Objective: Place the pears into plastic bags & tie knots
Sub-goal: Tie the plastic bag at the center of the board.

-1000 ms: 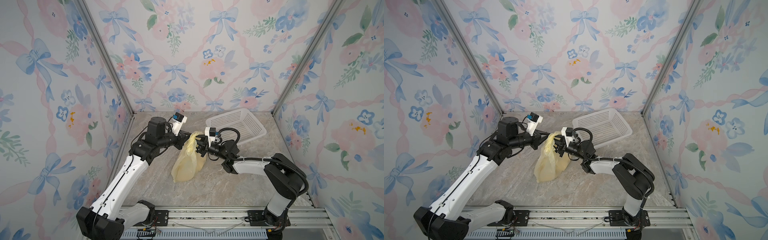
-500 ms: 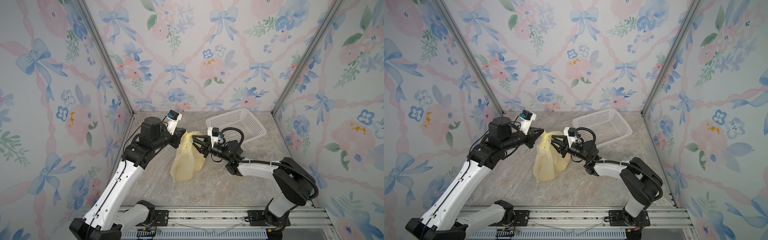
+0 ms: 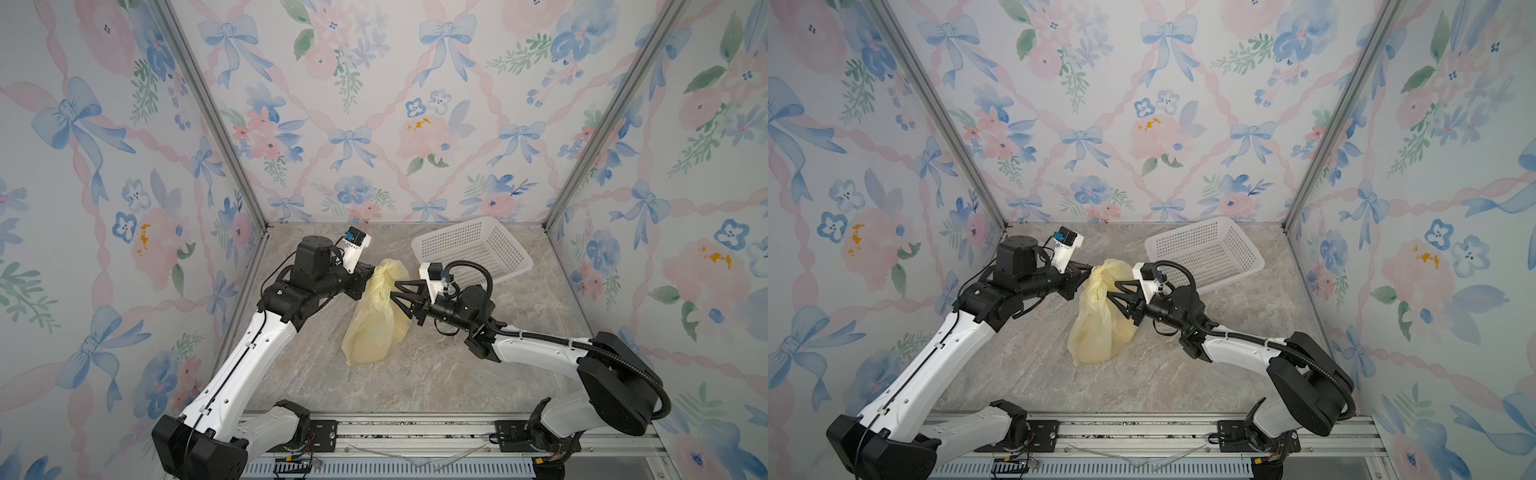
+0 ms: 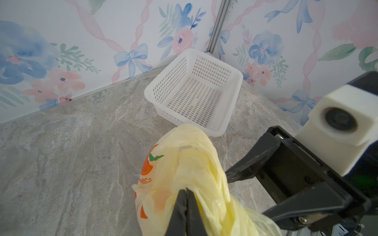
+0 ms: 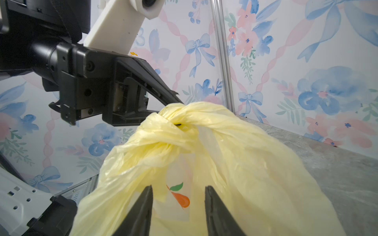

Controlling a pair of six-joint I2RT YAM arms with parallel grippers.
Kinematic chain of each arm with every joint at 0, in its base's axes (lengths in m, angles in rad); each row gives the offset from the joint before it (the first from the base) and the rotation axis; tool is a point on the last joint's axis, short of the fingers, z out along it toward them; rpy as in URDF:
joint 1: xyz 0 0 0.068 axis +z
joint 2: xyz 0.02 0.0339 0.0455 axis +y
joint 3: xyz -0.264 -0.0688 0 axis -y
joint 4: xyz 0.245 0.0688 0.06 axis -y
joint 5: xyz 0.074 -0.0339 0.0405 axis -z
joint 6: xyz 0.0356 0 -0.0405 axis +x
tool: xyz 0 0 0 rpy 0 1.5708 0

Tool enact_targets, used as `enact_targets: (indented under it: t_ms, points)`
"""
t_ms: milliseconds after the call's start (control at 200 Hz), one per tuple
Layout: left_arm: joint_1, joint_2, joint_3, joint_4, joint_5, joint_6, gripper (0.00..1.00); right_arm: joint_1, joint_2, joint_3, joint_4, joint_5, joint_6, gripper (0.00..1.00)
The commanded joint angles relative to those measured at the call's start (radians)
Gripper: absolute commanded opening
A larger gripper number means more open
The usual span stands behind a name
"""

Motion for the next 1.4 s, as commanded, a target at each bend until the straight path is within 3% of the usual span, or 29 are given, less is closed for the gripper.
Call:
enact_targets:
  t_ms: [0, 150, 335, 470, 595, 700, 990, 1235, 1395]
  points:
    - [-0.002, 0.001, -0.009, -0.004, 0.025, -0.002, 0.0, 0.015, 0.016, 0.008, 0.019, -0.047, -0.003, 0.51]
    - [-0.002, -0.003, -0.009, -0.003, 0.033, -0.009, 0.0, 0.028, 0.06, 0.06, 0.008, -0.102, -0.005, 0.63]
    - [-0.003, -0.007, -0.01, -0.004, 0.042, -0.013, 0.0, 0.053, 0.123, 0.157, 0.006, -0.082, -0.012, 0.64]
    - [-0.003, -0.012, -0.013, -0.004, 0.041, -0.014, 0.0, 0.064, 0.143, 0.213, -0.016, -0.077, -0.024, 0.52]
    - [-0.002, -0.022, -0.017, -0.004, 0.025, -0.013, 0.0, 0.062, 0.119, 0.196, -0.032, -0.053, -0.033, 0.17]
    - [0.0, -0.026, -0.014, -0.006, 0.0, -0.007, 0.0, 0.061, 0.062, 0.155, -0.104, -0.009, -0.051, 0.01]
    - [0.037, -0.027, 0.016, -0.039, -0.121, 0.031, 0.0, 0.059, -0.194, 0.006, -0.403, 0.097, -0.128, 0.0]
    - [0.083, -0.027, 0.02, -0.058, -0.237, 0.046, 0.0, 0.054, -0.392, -0.022, -0.73, 0.182, -0.185, 0.0]
    - [0.099, 0.01, -0.014, -0.072, -0.362, 0.055, 0.0, 0.05, -0.495, -0.023, -0.953, 0.328, -0.172, 0.0]
